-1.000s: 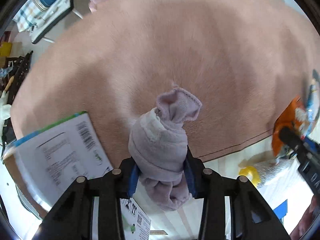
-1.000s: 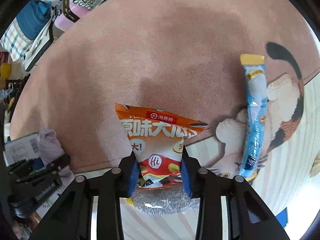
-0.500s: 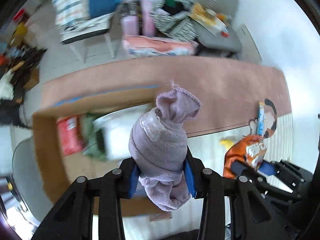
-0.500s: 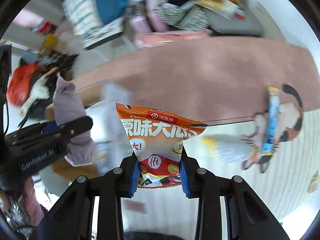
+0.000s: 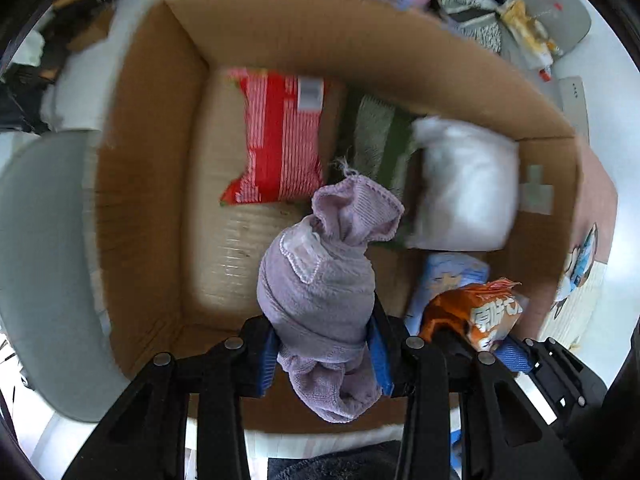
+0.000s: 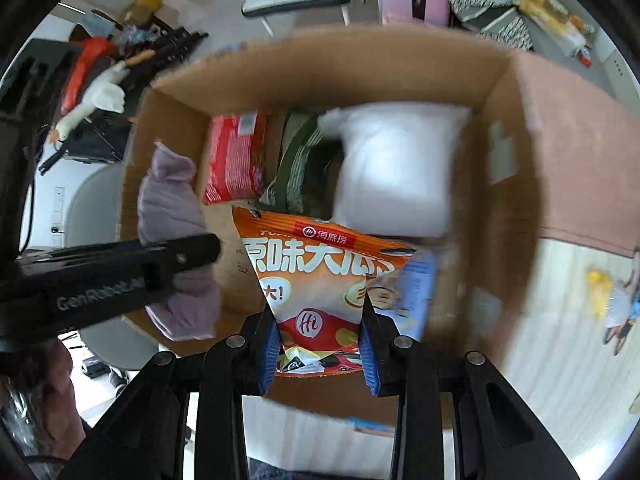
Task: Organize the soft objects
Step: 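Carry the sock and chip bag into the box and release them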
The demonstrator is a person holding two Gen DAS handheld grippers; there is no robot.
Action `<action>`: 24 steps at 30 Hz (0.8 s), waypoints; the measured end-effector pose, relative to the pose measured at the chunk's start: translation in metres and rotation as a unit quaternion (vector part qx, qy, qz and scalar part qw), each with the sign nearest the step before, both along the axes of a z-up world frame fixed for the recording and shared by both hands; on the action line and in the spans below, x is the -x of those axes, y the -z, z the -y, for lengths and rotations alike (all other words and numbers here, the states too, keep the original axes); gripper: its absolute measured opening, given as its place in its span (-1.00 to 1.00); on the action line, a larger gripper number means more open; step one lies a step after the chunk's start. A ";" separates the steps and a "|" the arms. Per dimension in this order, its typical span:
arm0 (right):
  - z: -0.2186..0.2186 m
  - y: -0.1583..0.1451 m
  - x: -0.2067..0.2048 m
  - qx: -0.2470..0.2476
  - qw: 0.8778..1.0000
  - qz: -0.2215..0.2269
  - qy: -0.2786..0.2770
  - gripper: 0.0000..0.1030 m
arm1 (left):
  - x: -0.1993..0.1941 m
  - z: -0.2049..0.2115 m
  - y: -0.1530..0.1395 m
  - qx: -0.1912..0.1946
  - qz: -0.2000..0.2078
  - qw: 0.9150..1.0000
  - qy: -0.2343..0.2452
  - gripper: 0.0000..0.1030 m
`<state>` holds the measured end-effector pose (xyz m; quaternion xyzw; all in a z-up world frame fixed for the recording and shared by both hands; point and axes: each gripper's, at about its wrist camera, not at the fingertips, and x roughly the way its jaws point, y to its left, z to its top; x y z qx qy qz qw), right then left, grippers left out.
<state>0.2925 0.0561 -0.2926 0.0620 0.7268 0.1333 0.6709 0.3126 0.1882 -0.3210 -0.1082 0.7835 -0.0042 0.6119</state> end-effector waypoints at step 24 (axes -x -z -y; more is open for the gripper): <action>0.016 -0.018 0.014 0.077 0.997 0.004 0.005 0.62 | 0.054 -0.001 -0.060 -0.013 0.078 0.997 0.023 0.61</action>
